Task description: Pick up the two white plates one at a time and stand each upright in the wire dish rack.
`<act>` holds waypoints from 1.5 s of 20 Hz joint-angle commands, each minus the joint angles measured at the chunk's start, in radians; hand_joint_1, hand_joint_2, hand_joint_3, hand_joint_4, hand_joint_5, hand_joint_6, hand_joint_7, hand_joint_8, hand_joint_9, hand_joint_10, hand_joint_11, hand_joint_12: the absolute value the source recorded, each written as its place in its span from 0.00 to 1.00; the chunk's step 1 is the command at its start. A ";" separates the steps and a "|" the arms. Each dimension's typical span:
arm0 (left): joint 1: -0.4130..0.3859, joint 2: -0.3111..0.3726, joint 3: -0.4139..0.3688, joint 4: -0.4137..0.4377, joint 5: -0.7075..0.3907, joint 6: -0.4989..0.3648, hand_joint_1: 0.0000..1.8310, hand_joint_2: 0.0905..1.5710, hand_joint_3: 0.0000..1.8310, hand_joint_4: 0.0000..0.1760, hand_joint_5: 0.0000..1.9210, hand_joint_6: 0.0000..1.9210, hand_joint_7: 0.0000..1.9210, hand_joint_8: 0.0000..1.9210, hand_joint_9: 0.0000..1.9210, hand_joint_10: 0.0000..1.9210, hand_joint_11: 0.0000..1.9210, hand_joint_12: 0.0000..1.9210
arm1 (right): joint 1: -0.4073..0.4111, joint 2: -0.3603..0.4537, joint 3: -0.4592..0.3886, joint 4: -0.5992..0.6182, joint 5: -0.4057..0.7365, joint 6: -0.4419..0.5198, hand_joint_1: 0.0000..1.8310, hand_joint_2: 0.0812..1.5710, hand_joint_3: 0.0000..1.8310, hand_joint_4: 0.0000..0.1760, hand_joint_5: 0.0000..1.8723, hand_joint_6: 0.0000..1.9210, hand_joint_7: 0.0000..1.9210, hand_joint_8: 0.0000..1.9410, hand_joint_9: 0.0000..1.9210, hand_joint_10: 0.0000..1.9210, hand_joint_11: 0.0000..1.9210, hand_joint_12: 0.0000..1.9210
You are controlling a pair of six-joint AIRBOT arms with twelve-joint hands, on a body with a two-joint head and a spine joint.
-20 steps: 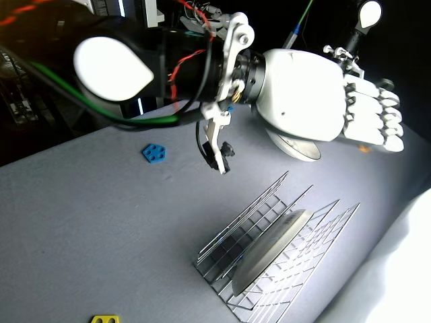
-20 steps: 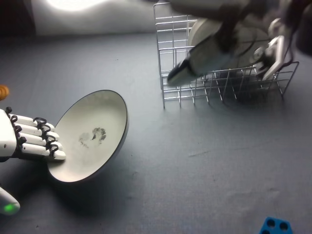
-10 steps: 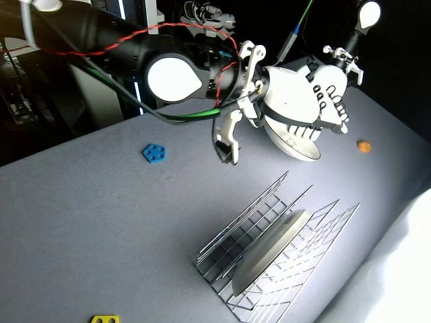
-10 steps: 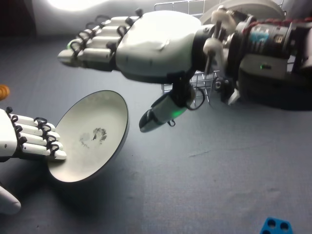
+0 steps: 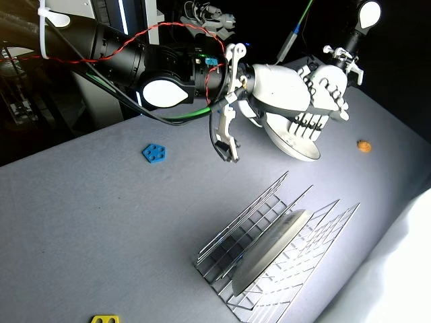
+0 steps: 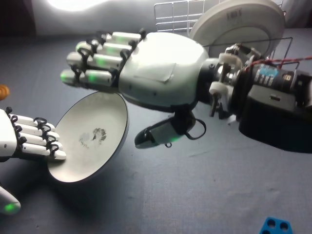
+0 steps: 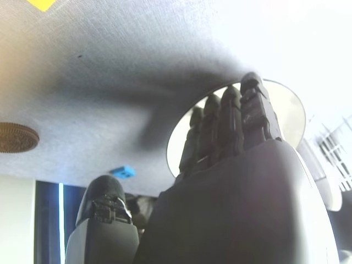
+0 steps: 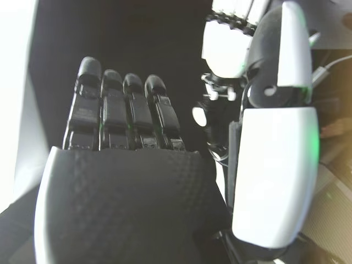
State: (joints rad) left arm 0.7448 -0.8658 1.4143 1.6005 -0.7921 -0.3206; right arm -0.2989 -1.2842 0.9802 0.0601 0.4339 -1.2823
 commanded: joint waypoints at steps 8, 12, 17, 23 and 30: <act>0.008 -0.011 -0.002 0.031 -0.032 -0.012 0.00 0.69 0.00 0.00 0.07 0.00 0.08 0.00 0.05 0.00 0.01 0.02 | -0.059 -0.024 -0.011 0.009 0.139 -0.105 0.57 0.53 0.00 0.00 0.07 0.00 0.03 0.00 0.05 0.01 0.00 0.41; 0.008 -0.011 -0.004 0.031 -0.032 -0.012 0.00 0.70 0.00 0.00 0.06 0.00 0.06 0.00 0.03 0.00 0.00 0.00 | -0.073 -0.040 -0.011 0.075 0.143 -0.173 0.57 0.54 0.00 0.00 0.09 0.01 0.04 0.01 0.05 0.01 0.00 0.41; 0.002 -0.020 0.000 0.031 -0.034 -0.013 0.00 0.69 0.00 0.00 0.06 0.00 0.06 0.00 0.03 0.00 0.00 0.00 | -0.139 -0.058 -0.012 0.140 0.234 -0.259 0.60 0.54 0.00 0.00 0.11 0.01 0.06 0.00 0.08 0.01 0.00 0.46; -0.005 -0.032 0.009 0.032 -0.037 -0.013 0.00 0.69 0.00 0.00 0.05 0.00 0.05 0.00 0.02 0.00 0.00 0.00 | -0.181 -0.088 0.019 0.101 0.309 -0.249 0.61 0.56 0.00 0.00 0.13 0.01 0.08 0.00 0.09 0.01 0.00 0.48; -0.005 -0.037 0.012 0.033 -0.037 -0.013 0.00 0.69 0.00 0.00 0.05 0.01 0.06 0.01 0.03 0.01 0.00 0.00 | -0.179 -0.172 0.112 -0.007 0.332 -0.230 0.62 0.56 0.00 0.00 0.17 0.01 0.11 0.00 0.11 0.01 0.00 0.52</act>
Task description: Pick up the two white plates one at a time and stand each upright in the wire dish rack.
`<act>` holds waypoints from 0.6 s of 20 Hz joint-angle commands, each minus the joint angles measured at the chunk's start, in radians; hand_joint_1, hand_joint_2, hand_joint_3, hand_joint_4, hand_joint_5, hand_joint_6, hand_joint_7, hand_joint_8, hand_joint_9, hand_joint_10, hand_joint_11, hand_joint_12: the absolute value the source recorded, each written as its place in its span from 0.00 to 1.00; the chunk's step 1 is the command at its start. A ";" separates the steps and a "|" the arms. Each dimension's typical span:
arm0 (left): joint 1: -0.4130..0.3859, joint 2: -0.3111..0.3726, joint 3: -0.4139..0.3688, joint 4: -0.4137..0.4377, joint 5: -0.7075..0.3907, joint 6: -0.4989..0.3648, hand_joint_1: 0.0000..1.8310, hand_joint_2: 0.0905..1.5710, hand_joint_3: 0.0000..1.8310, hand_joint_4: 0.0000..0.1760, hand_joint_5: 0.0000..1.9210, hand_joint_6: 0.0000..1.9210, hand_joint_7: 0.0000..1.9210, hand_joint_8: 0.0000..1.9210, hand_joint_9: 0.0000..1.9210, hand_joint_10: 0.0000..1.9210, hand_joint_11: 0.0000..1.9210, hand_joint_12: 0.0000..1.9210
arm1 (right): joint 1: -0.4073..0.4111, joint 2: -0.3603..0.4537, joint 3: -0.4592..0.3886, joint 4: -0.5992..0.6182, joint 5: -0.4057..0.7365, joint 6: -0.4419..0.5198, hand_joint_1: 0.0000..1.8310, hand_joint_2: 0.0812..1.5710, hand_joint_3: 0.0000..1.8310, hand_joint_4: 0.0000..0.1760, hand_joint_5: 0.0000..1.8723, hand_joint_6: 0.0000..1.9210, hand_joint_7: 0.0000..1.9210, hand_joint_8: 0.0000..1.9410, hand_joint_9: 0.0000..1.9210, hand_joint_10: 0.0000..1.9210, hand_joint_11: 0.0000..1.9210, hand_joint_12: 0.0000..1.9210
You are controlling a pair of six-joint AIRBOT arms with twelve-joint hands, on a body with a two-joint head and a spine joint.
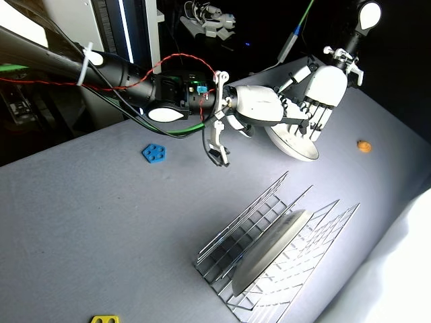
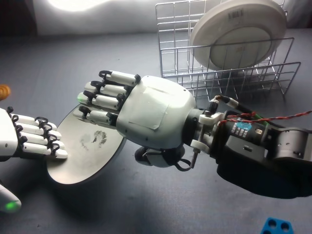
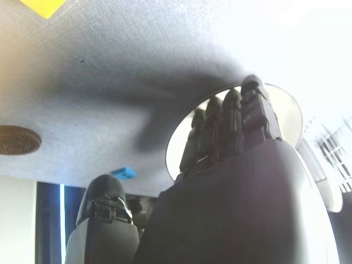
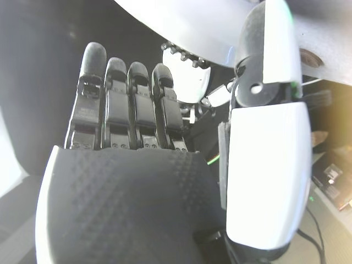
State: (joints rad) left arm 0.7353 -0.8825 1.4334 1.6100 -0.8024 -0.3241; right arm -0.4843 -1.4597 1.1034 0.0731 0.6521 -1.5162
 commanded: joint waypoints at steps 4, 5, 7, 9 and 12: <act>0.004 -0.023 -0.007 0.025 -0.027 -0.011 0.00 0.69 0.00 0.00 0.05 0.00 0.06 0.01 0.03 0.01 0.00 0.00 | -0.008 -0.037 0.050 -0.077 0.112 0.012 0.63 0.57 0.00 0.00 0.19 0.01 0.13 0.01 0.12 0.01 0.00 0.54; 0.003 -0.023 -0.007 0.026 -0.027 -0.011 0.00 0.69 0.00 0.00 0.05 0.00 0.06 0.01 0.04 0.01 0.00 0.00 | -0.012 -0.052 0.071 -0.095 0.118 0.014 0.62 0.57 0.00 0.00 0.20 0.01 0.14 0.01 0.13 0.01 0.00 0.55; 0.002 -0.025 -0.007 0.027 -0.027 -0.012 0.00 0.69 0.00 0.00 0.06 0.01 0.07 0.01 0.05 0.01 0.01 0.00 | -0.013 -0.070 0.096 -0.095 0.117 0.016 0.61 0.58 0.00 0.00 0.21 0.01 0.15 0.01 0.14 0.02 0.00 0.57; 0.001 -0.026 -0.007 0.029 -0.027 -0.013 0.00 0.69 0.00 0.00 0.06 0.00 0.06 0.00 0.04 0.00 0.00 0.00 | -0.017 -0.092 0.121 -0.095 0.120 0.022 0.59 0.61 0.01 0.00 0.24 0.01 0.18 0.01 0.17 0.02 0.00 0.60; -0.001 -0.028 -0.007 0.031 -0.027 -0.014 0.00 0.69 0.00 0.00 0.06 0.00 0.06 0.00 0.04 0.00 0.00 0.00 | -0.024 -0.115 0.139 -0.095 0.128 0.022 0.59 0.61 0.00 0.00 0.25 0.01 0.20 0.01 0.19 0.02 0.00 0.62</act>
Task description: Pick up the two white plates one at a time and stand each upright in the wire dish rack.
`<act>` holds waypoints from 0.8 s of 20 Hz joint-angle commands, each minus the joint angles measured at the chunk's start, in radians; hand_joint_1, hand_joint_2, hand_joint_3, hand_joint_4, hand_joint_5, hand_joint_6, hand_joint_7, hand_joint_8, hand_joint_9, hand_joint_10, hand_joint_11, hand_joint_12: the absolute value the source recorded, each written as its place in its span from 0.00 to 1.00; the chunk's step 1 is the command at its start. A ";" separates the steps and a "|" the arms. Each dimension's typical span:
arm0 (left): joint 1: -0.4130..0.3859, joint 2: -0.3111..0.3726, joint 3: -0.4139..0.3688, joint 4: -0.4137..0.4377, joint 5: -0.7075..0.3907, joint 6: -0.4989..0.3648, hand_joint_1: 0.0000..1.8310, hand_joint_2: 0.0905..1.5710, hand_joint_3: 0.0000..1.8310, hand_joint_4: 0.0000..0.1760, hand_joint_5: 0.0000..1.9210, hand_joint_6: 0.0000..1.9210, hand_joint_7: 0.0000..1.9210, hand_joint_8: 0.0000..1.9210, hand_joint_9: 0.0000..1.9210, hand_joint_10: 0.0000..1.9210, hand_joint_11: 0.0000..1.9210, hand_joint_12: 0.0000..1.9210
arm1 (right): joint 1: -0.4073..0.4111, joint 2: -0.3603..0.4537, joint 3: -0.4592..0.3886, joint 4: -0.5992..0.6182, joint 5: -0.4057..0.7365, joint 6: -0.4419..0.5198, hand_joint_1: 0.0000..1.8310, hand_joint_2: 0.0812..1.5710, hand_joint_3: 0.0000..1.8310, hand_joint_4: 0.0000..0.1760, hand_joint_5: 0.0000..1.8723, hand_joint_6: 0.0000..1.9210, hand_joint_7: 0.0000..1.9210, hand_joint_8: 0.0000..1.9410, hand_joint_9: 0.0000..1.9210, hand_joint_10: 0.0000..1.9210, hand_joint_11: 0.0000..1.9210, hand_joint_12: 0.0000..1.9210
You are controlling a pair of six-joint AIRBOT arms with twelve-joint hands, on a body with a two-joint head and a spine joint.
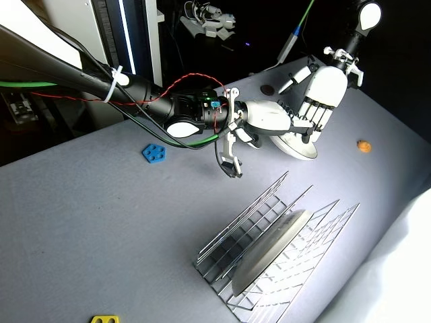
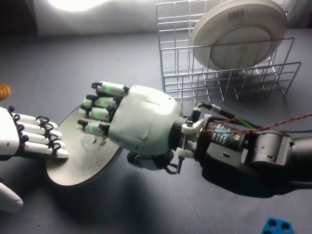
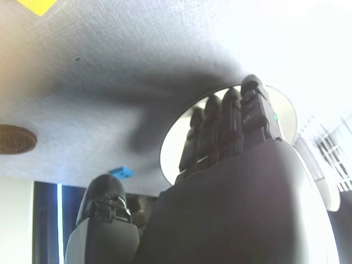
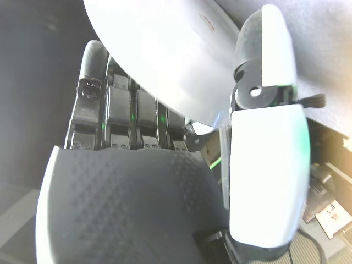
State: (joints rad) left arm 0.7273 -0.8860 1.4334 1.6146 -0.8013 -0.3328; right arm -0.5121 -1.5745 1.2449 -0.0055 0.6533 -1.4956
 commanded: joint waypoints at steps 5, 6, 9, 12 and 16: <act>0.004 -0.026 -0.008 0.029 -0.028 -0.006 0.00 0.69 0.00 0.00 0.07 0.00 0.07 0.00 0.05 0.00 0.00 0.00 | 0.005 -0.027 0.014 -0.016 0.129 0.001 0.62 0.62 0.00 0.00 0.43 0.02 0.40 0.01 0.36 0.04 0.07 0.67; 0.004 -0.026 -0.008 0.030 -0.028 -0.006 0.00 0.69 0.00 0.00 0.07 0.00 0.07 0.00 0.04 0.00 0.00 0.00 | 0.005 -0.030 0.017 -0.016 0.129 0.001 0.62 0.65 0.01 0.00 0.45 0.02 0.42 0.01 0.39 0.04 0.10 0.67; 0.001 -0.028 -0.009 0.033 -0.028 -0.007 0.00 0.69 0.00 0.00 0.07 0.00 0.07 0.00 0.04 0.00 0.00 0.00 | 0.007 -0.044 0.030 -0.016 0.136 0.001 0.65 0.71 0.00 0.00 0.50 0.56 0.47 0.43 0.49 0.07 0.10 0.80; -0.001 -0.030 -0.009 0.036 -0.028 -0.008 0.00 0.69 0.00 0.00 0.06 0.00 0.07 0.00 0.04 0.00 0.00 0.00 | 0.016 -0.055 0.046 -0.016 0.137 0.001 0.67 0.69 0.00 0.15 0.53 0.50 0.55 0.47 0.57 0.13 0.24 0.81; -0.005 -0.032 -0.011 0.039 -0.028 -0.011 0.00 0.69 0.00 0.00 0.07 0.00 0.07 0.00 0.04 0.00 0.01 0.00 | 0.016 -0.054 0.050 -0.016 0.137 0.001 0.74 0.70 0.00 0.00 0.50 0.57 0.49 0.50 0.45 0.62 0.38 0.68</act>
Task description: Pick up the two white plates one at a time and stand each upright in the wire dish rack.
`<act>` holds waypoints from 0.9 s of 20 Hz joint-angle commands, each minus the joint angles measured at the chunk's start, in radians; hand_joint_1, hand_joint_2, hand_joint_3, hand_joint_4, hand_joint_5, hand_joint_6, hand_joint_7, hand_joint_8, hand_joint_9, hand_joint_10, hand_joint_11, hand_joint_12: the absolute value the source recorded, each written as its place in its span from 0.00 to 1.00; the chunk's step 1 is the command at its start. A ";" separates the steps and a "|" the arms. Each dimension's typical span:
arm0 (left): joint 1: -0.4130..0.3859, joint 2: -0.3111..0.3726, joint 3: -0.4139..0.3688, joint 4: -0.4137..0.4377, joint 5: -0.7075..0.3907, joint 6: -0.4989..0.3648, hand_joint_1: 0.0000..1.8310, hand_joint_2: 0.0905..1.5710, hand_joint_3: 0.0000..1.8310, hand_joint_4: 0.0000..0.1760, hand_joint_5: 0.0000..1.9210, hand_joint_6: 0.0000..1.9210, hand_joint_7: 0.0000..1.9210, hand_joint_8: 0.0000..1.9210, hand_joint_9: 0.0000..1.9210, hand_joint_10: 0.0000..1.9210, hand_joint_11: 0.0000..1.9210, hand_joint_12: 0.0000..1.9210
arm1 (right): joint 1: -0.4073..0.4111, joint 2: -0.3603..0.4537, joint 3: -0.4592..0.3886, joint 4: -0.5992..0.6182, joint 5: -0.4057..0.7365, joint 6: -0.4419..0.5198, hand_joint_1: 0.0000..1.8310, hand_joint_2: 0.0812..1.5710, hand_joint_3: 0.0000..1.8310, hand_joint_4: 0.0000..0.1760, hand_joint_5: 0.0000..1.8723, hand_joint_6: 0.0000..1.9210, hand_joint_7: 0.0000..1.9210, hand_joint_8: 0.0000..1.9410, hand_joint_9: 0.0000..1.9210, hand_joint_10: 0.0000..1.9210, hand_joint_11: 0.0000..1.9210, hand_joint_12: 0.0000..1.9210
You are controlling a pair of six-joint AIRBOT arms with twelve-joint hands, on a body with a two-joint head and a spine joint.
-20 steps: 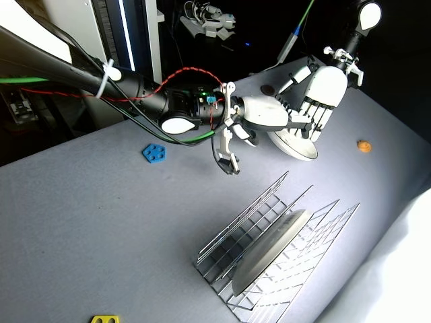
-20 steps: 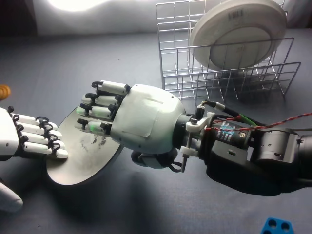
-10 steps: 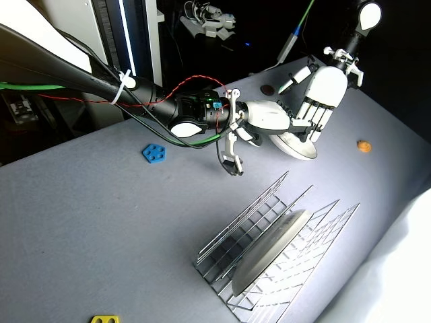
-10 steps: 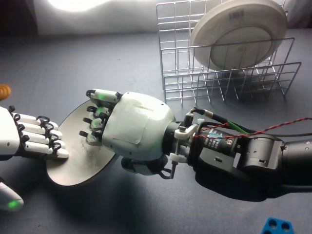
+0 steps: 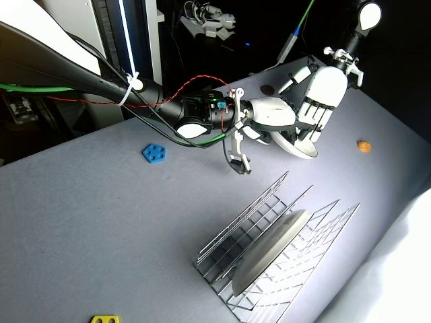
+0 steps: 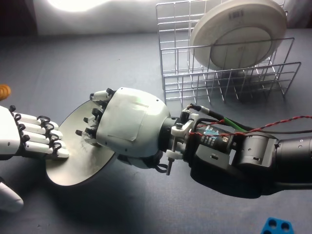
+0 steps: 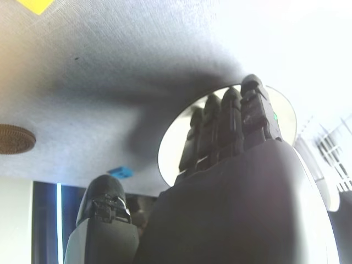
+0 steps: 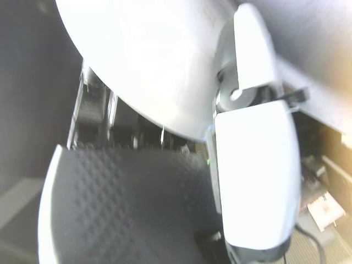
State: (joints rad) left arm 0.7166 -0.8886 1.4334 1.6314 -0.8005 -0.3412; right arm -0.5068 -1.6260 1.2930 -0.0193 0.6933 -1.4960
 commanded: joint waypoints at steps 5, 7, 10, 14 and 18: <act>-0.026 -0.023 -0.012 0.022 -0.030 -0.013 0.00 0.69 0.00 0.00 0.07 0.00 0.08 0.00 0.05 0.00 0.01 0.01 | -0.006 0.020 -0.005 -0.002 0.104 -0.007 0.75 0.69 0.00 0.00 0.51 0.54 0.51 0.50 0.47 0.59 0.38 0.68; -0.072 -0.013 -0.012 0.022 -0.033 -0.019 0.00 0.69 0.00 0.00 0.07 0.00 0.07 0.00 0.04 0.00 0.00 0.00 | -0.009 0.038 -0.019 0.024 0.104 -0.015 0.75 0.69 0.00 0.00 0.51 0.53 0.53 0.49 0.47 0.58 0.38 0.67; -0.146 0.004 -0.012 0.022 -0.039 -0.028 0.00 0.69 0.00 0.00 0.07 0.00 0.08 0.00 0.05 0.00 0.01 0.00 | -0.002 0.081 -0.068 0.084 0.103 -0.015 0.75 0.69 0.00 0.00 0.50 0.54 0.54 0.47 0.47 0.58 0.39 0.66; -0.228 0.023 -0.007 0.009 -0.051 -0.034 0.00 0.69 0.00 0.00 0.07 0.00 0.08 0.00 0.05 0.00 0.00 0.00 | 0.017 0.149 -0.156 0.122 0.099 -0.014 0.75 0.69 0.00 0.00 0.49 0.53 0.53 0.51 0.47 0.58 0.38 0.66; -0.266 0.037 -0.004 0.003 -0.054 -0.035 0.00 0.69 0.00 0.00 0.07 0.00 0.08 0.00 0.05 0.00 0.00 0.00 | 0.042 0.212 -0.235 0.161 0.096 -0.014 0.75 0.70 0.00 0.00 0.48 0.55 0.51 0.52 0.46 0.60 0.38 0.68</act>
State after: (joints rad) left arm 0.4603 -0.8619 1.4231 1.6894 -0.8364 -0.3725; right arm -0.4755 -1.4105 1.0565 0.1650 0.6727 -1.5055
